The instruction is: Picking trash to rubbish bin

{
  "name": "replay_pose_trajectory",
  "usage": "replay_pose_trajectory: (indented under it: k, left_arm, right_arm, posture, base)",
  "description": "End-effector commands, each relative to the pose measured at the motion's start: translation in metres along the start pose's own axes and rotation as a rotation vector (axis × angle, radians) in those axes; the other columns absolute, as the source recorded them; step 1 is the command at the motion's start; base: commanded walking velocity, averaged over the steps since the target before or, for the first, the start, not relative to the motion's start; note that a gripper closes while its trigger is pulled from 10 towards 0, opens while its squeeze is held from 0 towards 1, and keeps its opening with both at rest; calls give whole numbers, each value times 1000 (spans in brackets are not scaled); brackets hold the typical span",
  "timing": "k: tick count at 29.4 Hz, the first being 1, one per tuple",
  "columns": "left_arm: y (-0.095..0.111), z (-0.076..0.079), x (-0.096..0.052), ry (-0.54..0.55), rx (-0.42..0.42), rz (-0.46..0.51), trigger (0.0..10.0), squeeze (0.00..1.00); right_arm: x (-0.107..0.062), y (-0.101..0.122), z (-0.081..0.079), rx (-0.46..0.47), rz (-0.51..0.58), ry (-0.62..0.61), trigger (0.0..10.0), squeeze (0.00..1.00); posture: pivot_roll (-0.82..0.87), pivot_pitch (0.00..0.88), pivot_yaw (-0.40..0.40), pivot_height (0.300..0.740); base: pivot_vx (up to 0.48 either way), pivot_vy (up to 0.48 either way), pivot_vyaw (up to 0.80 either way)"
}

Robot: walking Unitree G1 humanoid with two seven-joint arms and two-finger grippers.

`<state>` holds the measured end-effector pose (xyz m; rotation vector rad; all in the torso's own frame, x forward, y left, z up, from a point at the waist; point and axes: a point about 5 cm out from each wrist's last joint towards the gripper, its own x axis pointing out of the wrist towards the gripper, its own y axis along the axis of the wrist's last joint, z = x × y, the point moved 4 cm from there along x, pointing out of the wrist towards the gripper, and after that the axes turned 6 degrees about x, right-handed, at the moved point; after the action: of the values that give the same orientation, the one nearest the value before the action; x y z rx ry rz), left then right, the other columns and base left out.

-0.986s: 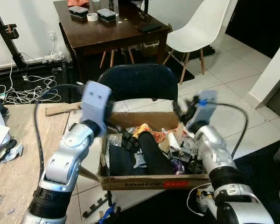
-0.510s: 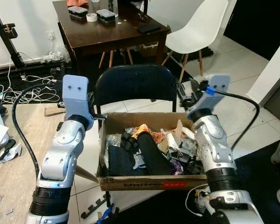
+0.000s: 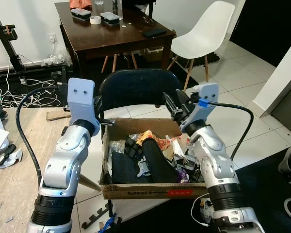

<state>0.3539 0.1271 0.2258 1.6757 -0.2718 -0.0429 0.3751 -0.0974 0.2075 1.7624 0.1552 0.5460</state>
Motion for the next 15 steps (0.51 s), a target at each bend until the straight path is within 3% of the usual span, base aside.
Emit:
replay_pose_trajectory:
  k: [1,15]
  left_arm:
    - [-6,9,-3,-31,-30,-22,10000,0]
    - [-6,14,-6,-62,4,-21,10000,0]
  right_arm:
    - [-2,-6,-8,30,-22,18,10000,0]
    - [-5,-8,-12,43,-48,19,10000,0]
  posture:
    - [191,84,-22,740]
    - [185,87,-20,740]
  base:
    - [0,0,0]
    - [0,-20,0]
